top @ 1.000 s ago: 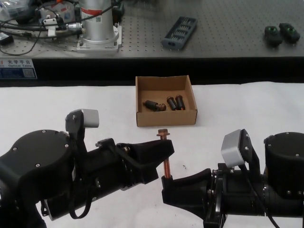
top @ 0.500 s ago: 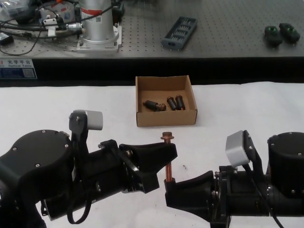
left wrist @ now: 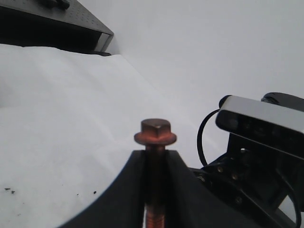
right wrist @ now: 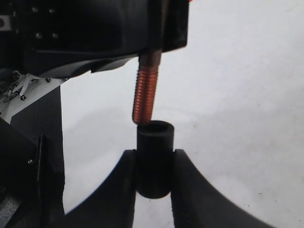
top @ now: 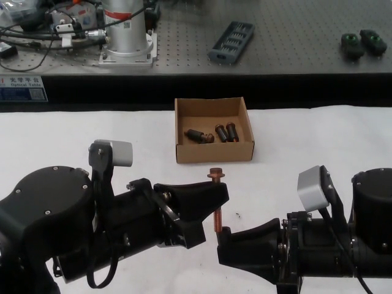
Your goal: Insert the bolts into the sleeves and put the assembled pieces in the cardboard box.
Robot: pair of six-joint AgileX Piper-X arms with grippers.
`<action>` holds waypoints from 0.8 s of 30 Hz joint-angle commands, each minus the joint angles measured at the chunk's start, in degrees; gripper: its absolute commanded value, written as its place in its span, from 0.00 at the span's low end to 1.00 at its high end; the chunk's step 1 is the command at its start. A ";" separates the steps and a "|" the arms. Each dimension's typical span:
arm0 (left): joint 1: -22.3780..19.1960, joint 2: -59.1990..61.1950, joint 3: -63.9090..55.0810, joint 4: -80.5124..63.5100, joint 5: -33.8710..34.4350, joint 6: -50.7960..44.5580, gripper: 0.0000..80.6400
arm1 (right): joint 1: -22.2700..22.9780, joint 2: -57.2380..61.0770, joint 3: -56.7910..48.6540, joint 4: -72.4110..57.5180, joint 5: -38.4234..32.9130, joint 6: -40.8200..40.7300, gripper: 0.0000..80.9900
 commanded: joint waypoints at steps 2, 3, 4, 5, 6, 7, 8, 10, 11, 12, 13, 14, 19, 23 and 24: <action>-0.29 0.16 0.12 0.79 0.48 -0.36 0.06 | -0.55 -1.21 -0.70 -2.13 0.09 0.02 0.15; -0.29 0.16 0.12 0.79 0.48 -0.36 0.06 | -0.55 -1.21 -0.70 -2.13 0.15 0.02 0.15; -0.29 0.16 0.12 0.79 0.49 -0.54 0.06 | -0.55 -1.21 -0.70 -2.13 0.15 0.02 0.15; -0.29 0.16 0.12 0.62 0.49 -0.80 0.06 | -0.55 -1.21 -0.70 -2.13 0.15 0.02 0.15; -0.29 0.16 0.12 0.63 0.49 -0.81 0.06 | -0.34 -1.21 -0.70 -2.13 0.15 0.02 0.15; -0.29 0.16 0.12 0.63 0.49 -0.81 0.06 | -0.18 -1.21 -0.70 -2.13 0.15 0.02 0.15; -0.29 0.16 0.12 0.63 0.28 -0.79 0.06 | -0.06 -1.21 -0.70 -2.13 0.15 0.02 0.15; -0.29 0.16 0.12 0.63 0.01 -1.15 0.06 | -0.06 -1.21 -0.70 -2.13 0.15 0.02 0.15; -0.29 0.16 0.12 0.63 -0.15 -1.57 0.06 | -0.06 -1.21 -0.70 -2.13 0.15 0.02 0.15; -0.29 0.16 0.12 0.63 -0.48 -1.70 0.06 | -0.06 -1.21 -0.70 -2.13 0.15 0.02 0.15; -0.29 0.16 0.12 0.63 -0.89 -1.69 0.06 | -0.06 -1.21 -0.70 -2.13 0.15 0.02 0.15; -0.29 0.16 0.12 0.63 -1.31 -1.69 0.06 | -0.07 -1.21 -0.70 -2.13 -0.19 0.02 0.15; -0.29 0.16 0.12 0.63 -2.13 -1.69 0.06 | -0.07 -1.21 -0.70 -2.13 -0.59 0.02 0.15; -0.29 0.16 0.12 0.63 -2.26 -2.67 0.06 | -0.07 -1.21 -0.70 -2.13 -0.99 0.41 0.15; -0.29 0.16 0.12 0.63 -2.33 -2.73 0.06 | -0.07 -1.21 -0.70 -2.13 -0.99 0.41 0.15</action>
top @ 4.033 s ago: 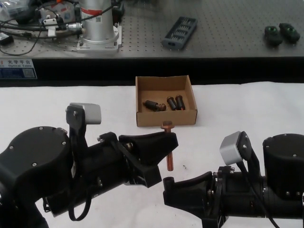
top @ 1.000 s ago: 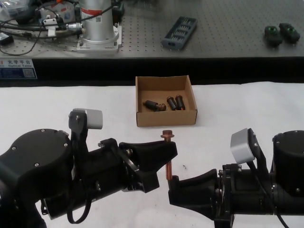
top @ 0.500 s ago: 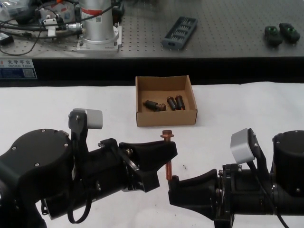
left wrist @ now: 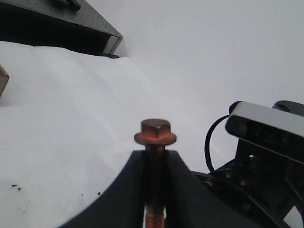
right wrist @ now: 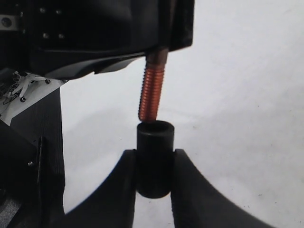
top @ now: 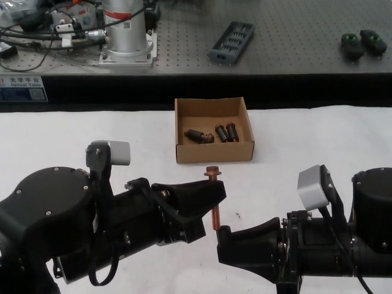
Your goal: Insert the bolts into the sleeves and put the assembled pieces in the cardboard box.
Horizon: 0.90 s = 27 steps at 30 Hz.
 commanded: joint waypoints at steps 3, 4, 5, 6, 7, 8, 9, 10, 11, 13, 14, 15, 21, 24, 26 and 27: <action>-0.29 0.16 0.12 0.39 0.05 -0.89 0.06 | -0.07 -1.21 -0.70 -2.11 -1.03 0.11 0.15; -0.29 0.16 0.12 0.39 0.05 -0.89 0.06 | -0.07 -1.21 -0.70 -2.11 -1.03 0.11 0.15; -0.29 0.16 0.12 0.41 0.05 -1.03 0.06 | -0.07 -1.21 -0.70 -2.11 -1.27 0.23 0.15; -0.29 0.16 0.12 0.41 0.05 -1.03 0.06 | -0.07 -1.21 -0.70 -2.11 -1.54 0.41 0.15; -0.29 0.16 0.12 0.41 0.05 -1.03 0.06 | 0.12 -1.21 -0.70 -2.11 -1.80 0.70 0.15; -0.29 0.16 0.12 0.41 0.34 -1.03 0.06 | 0.36 -1.21 -0.70 -2.11 -1.93 0.83 0.15; -0.29 0.16 0.12 0.41 0.54 -1.03 0.06 | 0.60 -1.21 -0.70 -2.11 -1.92 0.98 0.15; -0.29 0.16 0.12 0.41 0.83 -1.03 0.06 | 0.60 -1.21 -0.70 -2.11 -1.92 0.95 0.15; -0.29 0.16 0.12 0.41 1.39 -1.03 0.06 | 0.59 -1.21 -0.70 -2.11 -2.02 0.95 0.15; -0.29 0.16 0.12 0.41 2.67 -0.70 0.06 | 0.59 -1.21 -0.70 -2.11 -2.05 0.95 0.15; -0.29 0.16 0.12 0.41 3.18 -0.55 0.06 | 0.59 -1.21 -0.70 -2.11 -2.73 0.95 0.15; -0.15 0.16 0.12 0.41 3.72 -0.58 0.06 | 0.59 -1.21 -0.70 -2.11 -3.47 0.95 0.15; -0.04 0.16 0.12 -0.45 5.83 -0.45 0.06 | 0.59 -1.21 -0.70 -2.11 -3.37 0.95 0.15; -0.04 0.16 0.12 -0.86 6.69 -0.60 0.06 | 0.48 -1.21 -0.70 -2.11 -3.16 0.77 0.15; -0.04 0.16 0.12 -0.86 6.69 -0.60 0.06 | 0.48 -1.21 -0.70 -2.11 -3.16 0.77 0.15; -0.04 0.16 0.12 -0.86 6.81 -0.60 0.06 | 0.48 -1.21 -0.70 -2.11 -3.16 0.77 0.15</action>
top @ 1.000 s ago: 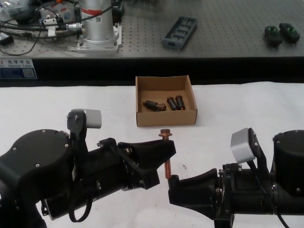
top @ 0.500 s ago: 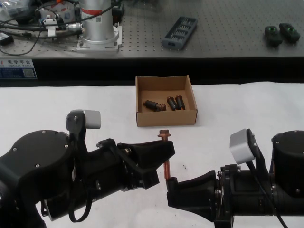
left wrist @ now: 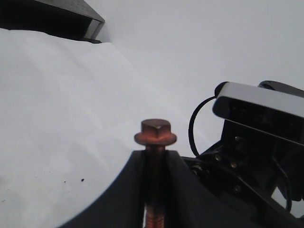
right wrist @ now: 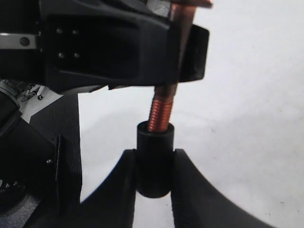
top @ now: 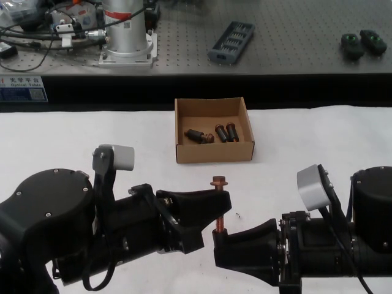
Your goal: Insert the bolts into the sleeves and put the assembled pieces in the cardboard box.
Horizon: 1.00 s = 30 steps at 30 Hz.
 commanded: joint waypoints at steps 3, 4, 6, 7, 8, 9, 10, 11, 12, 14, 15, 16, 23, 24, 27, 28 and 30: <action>-0.14 0.16 -0.08 -0.95 3.23 -0.46 0.06 | 0.02 -1.00 -0.70 -1.41 -0.42 -1.08 0.15; -0.14 0.16 -0.08 -0.95 3.41 -0.59 0.06 | 0.02 -1.00 -0.70 -1.41 -0.42 -1.16 0.15; -0.14 0.16 -0.08 -0.95 3.22 -0.93 0.06 | -0.15 -1.00 -0.70 -1.41 -0.17 -1.27 0.15; -0.14 0.16 -0.08 -0.95 2.87 -0.92 0.06 | -0.36 -1.00 -0.70 -1.41 -0.09 -1.32 0.15; -0.14 0.16 -0.08 -1.39 2.69 -0.92 0.06 | -0.59 -1.00 -0.70 -1.41 0.15 -1.30 0.15; -0.14 0.16 -0.08 -1.48 2.46 -1.05 0.06 | -0.83 -1.00 -0.70 -1.41 0.47 -1.30 0.15; -0.14 0.16 -0.08 -1.66 2.23 -1.42 0.06 | -1.17 -1.00 -0.70 -1.54 0.82 -1.30 0.15; -0.14 0.16 -0.08 -1.84 1.49 -2.14 0.06 | -1.51 -1.00 -0.70 -1.76 0.92 -1.30 0.15; -0.14 0.16 -0.08 -1.87 0.88 -2.63 0.06 | -1.88 -1.00 -0.70 -1.96 0.92 -1.30 0.15; -0.14 0.16 -0.08 -2.31 -0.57 -3.72 0.06 | -2.29 -1.00 -0.70 -2.61 0.92 -1.12 0.15; -0.14 0.16 -0.08 -2.32 -1.12 -3.94 0.06 | -2.29 -1.00 -0.70 -2.91 1.15 -1.06 0.15; -0.14 0.16 -0.08 -2.66 -1.45 -3.98 0.06 | -2.29 -1.00 -0.70 -3.34 1.59 -1.07 0.15; -0.24 0.16 -0.08 -3.05 -1.44 -5.69 0.06 | -2.29 -1.00 -0.70 -5.12 3.39 0.33 0.15; -0.24 0.16 -0.08 -3.05 -1.44 -5.69 0.06 | -2.29 -1.00 -0.70 -5.12 3.39 0.33 0.15; -0.24 0.16 -0.08 -3.05 -0.98 -5.69 0.06 | -2.29 -1.00 -0.70 -5.12 3.39 0.33 0.15; -0.24 0.16 -0.08 -3.05 -0.92 -5.69 0.06 | -2.29 -1.00 -0.70 -5.12 3.39 0.33 0.15; -0.24 0.16 -0.08 -3.05 -0.51 -5.69 0.06 | -2.29 -1.00 -0.70 -5.12 3.39 0.33 0.15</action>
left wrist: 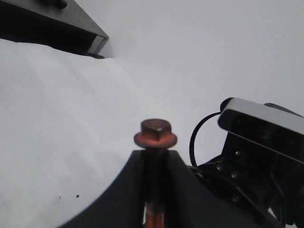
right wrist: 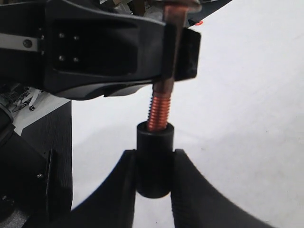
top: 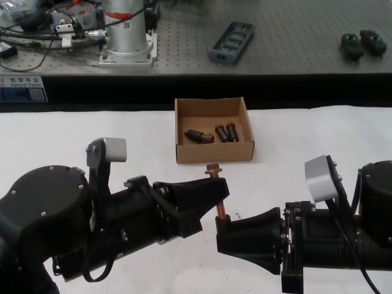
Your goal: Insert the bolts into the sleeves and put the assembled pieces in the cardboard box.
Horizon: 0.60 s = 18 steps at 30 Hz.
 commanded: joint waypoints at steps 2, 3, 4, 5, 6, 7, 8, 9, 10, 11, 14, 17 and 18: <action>-0.25 0.16 0.03 -0.58 3.03 -1.38 0.06 | -0.93 -0.81 -0.59 -1.52 2.64 0.13 0.15; -0.25 0.16 0.03 -0.32 3.08 -1.38 0.06 | -0.93 -0.81 -0.59 -1.50 2.64 0.13 0.15; -0.25 0.16 0.03 -0.14 3.04 -1.38 0.06 | -0.93 -0.81 -0.59 -1.50 2.64 0.13 0.15; -0.25 0.16 0.03 -0.14 3.04 -1.38 0.06 | -0.93 -0.81 -0.59 -1.50 2.64 0.13 0.15; -0.25 0.16 0.03 -0.14 3.04 -1.38 0.06 | -0.93 -0.81 -0.59 -1.50 2.64 0.13 0.15; -0.25 0.16 0.03 -0.14 3.04 -1.38 0.06 | -0.93 -0.81 -0.59 -1.51 2.64 0.01 0.15; -0.25 0.16 0.03 -0.15 3.44 -1.38 0.06 | -0.93 -0.81 -0.59 -1.51 2.64 -0.02 0.15; -0.25 0.16 0.03 -0.15 4.42 -1.38 0.06 | -0.93 -0.81 -0.59 -1.51 2.64 -0.02 0.15; -0.25 0.16 0.03 -0.15 5.14 -1.28 0.06 | -0.93 -0.81 -0.59 -1.51 2.49 -0.01 0.15; -0.25 0.16 0.03 -0.15 5.71 -1.21 0.06 | -0.93 -0.81 -0.59 -1.51 2.49 -0.01 0.15; -0.25 0.06 0.03 -0.02 7.42 -0.44 0.06 | -0.93 -0.81 -0.59 -1.51 2.25 -0.01 0.15; -0.25 0.06 0.03 0.58 7.61 -0.41 0.06 | -0.93 -0.81 -0.59 -1.51 2.25 -0.01 0.15; -0.25 0.06 0.03 0.70 7.61 -0.41 0.06 | -0.93 -0.81 -0.59 -1.40 2.27 -0.01 0.15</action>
